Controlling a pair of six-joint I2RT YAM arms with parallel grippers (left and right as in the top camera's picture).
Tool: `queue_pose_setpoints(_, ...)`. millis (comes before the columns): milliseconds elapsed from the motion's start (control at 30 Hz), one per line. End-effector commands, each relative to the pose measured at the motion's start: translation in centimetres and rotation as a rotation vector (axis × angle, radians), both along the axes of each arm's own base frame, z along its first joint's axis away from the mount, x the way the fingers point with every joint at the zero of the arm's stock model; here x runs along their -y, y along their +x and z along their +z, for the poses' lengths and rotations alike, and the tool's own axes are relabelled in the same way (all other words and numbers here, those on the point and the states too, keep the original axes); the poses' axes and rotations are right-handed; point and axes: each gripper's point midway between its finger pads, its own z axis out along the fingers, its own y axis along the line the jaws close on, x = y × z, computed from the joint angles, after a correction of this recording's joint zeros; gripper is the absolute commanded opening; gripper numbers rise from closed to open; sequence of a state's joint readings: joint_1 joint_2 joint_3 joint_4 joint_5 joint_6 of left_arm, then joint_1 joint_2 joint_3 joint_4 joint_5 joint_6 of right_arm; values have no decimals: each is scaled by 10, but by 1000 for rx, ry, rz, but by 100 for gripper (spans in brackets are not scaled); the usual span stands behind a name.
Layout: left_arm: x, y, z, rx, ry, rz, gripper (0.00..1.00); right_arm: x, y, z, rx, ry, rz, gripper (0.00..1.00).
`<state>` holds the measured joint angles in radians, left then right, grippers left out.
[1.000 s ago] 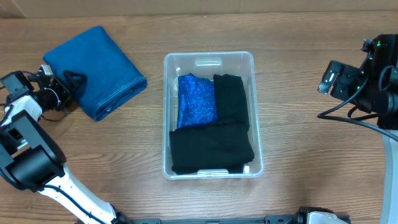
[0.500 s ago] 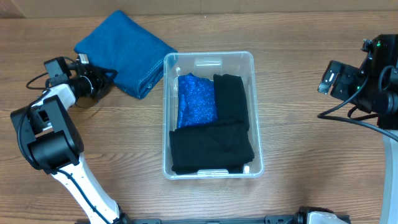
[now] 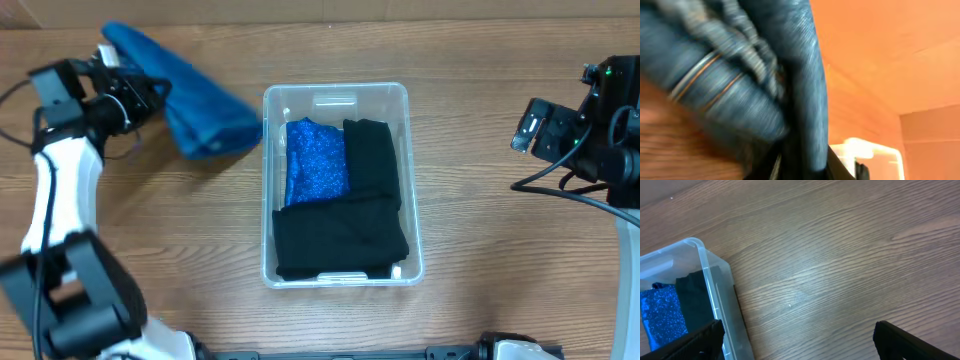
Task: Pack container
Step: 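Lower the blue denim into the bin on top of the cloths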
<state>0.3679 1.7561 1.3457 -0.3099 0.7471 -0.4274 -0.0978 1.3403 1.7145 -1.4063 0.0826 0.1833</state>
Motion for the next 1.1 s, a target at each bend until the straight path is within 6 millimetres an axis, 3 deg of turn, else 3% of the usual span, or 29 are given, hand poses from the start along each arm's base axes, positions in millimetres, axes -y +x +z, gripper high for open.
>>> queue_pose_setpoints(0,10,-21,98,242,110,-35,4,1,0,1,4,-3,-4,100)
queue_pose_setpoints(133,26,-51,141,312,129,-53,4,1,-1,0,-1,-2,-4,100)
queue_pose_setpoints(400,96,-105,223,522,142,-227,4,1,-2,0,-4,-2,-4,100)
queue_pose_setpoints(467,126,-118,248,579,125,-296,4,1,-2,0,-4,-2,-4,100)
queue_pose_setpoints(567,182,-132,265,631,101,-425,4,1,-2,0,-5,-2,-4,100)
queue_pose_setpoints(733,265,-147,254,617,72,-566,4,2,-4,-1,-14,-7,-9,100)
queue_pose_setpoints(833,303,-146,232,520,40,-573,4,2,-4,-1,-14,-7,-9,100)
queue_pose_setpoints(967,308,-122,189,307,56,-370,4,2,-4,-2,-17,-7,-9,100)
queue_pose_setpoints(1067,310,-112,166,229,40,-335,4,2,-4,-2,-17,-6,-9,100)
